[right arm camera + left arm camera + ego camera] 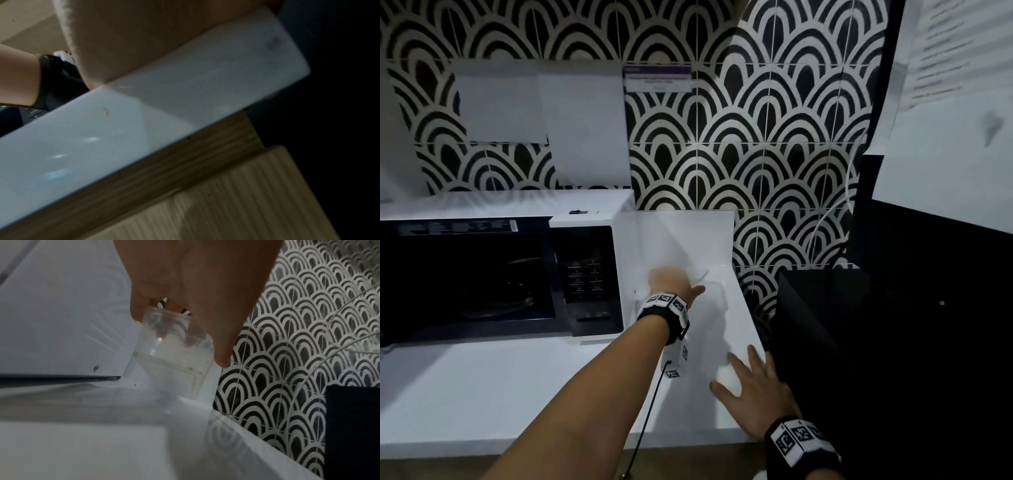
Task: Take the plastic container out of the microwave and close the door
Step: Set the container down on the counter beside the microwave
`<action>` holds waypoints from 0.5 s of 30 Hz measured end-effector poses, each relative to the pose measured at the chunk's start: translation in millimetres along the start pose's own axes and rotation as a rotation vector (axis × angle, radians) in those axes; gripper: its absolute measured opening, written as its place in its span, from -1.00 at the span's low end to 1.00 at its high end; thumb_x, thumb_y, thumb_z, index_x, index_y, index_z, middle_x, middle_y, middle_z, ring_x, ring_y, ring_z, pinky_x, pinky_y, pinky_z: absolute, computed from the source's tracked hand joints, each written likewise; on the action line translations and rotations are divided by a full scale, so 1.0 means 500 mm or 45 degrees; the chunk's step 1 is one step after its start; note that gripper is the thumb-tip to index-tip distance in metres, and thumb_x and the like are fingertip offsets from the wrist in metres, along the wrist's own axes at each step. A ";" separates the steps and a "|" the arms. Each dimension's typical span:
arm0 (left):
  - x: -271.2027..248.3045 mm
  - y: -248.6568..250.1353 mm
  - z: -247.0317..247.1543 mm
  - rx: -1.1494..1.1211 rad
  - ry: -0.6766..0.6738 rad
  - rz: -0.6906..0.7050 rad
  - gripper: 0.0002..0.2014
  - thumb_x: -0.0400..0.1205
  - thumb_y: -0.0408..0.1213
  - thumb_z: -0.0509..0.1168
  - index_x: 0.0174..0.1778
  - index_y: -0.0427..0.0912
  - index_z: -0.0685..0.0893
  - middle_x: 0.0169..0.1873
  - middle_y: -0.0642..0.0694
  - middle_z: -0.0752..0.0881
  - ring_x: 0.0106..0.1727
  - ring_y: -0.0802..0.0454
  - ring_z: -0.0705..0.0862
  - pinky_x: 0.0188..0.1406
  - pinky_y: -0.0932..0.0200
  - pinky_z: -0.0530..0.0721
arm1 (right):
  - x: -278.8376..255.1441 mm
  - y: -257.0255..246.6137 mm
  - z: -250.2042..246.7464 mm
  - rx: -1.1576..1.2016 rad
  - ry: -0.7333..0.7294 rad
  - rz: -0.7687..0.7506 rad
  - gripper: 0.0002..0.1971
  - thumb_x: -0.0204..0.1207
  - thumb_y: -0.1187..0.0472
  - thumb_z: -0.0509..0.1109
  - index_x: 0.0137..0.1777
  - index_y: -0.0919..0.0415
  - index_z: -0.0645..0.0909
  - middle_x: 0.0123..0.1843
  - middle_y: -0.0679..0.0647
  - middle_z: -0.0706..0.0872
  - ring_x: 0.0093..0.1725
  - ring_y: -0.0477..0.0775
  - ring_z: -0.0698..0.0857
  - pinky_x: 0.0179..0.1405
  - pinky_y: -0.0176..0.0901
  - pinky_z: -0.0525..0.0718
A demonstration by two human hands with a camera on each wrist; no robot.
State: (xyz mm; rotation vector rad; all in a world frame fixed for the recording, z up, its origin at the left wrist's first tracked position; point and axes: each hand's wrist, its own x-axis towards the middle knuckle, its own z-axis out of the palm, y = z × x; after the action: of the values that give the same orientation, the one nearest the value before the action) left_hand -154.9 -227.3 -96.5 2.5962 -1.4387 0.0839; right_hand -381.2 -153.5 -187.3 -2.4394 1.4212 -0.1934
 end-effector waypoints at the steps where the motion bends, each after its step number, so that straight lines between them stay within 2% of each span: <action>1: 0.007 -0.002 0.009 0.003 -0.028 -0.001 -0.30 0.63 0.36 0.20 0.44 -0.17 0.63 0.34 -0.30 0.58 0.40 -0.36 0.41 0.32 -0.15 0.48 | 0.000 0.000 0.000 -0.005 -0.002 0.001 -0.18 0.49 -0.50 0.02 0.71 -0.23 -0.01 0.78 0.00 -0.20 0.72 0.21 -0.27 0.59 0.34 0.16; 8: 0.021 -0.009 0.048 -0.010 -0.139 -0.011 -0.31 0.64 0.31 0.25 0.52 -0.16 0.55 0.47 -0.31 0.45 0.54 -0.44 0.29 0.37 -0.28 0.50 | -0.001 -0.002 -0.003 -0.034 -0.016 0.004 -0.18 0.51 -0.50 0.00 0.72 -0.20 -0.03 0.78 -0.01 -0.23 0.72 0.20 -0.29 0.59 0.33 0.16; 15: 0.019 -0.003 0.055 0.045 -0.229 0.037 -0.30 0.62 0.32 0.26 0.50 -0.14 0.55 0.48 -0.27 0.44 0.55 -0.38 0.28 0.29 -0.24 0.56 | 0.000 -0.001 -0.001 -0.023 -0.028 0.017 -0.16 0.49 -0.52 -0.01 0.72 -0.22 -0.05 0.78 -0.04 -0.24 0.72 0.18 -0.30 0.60 0.35 0.12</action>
State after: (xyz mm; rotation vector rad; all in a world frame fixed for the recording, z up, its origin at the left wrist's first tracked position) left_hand -149.5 -239.2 -122.7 2.6705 -1.5465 -0.1252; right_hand -381.0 -153.1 -186.6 -2.4382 1.4354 -0.1506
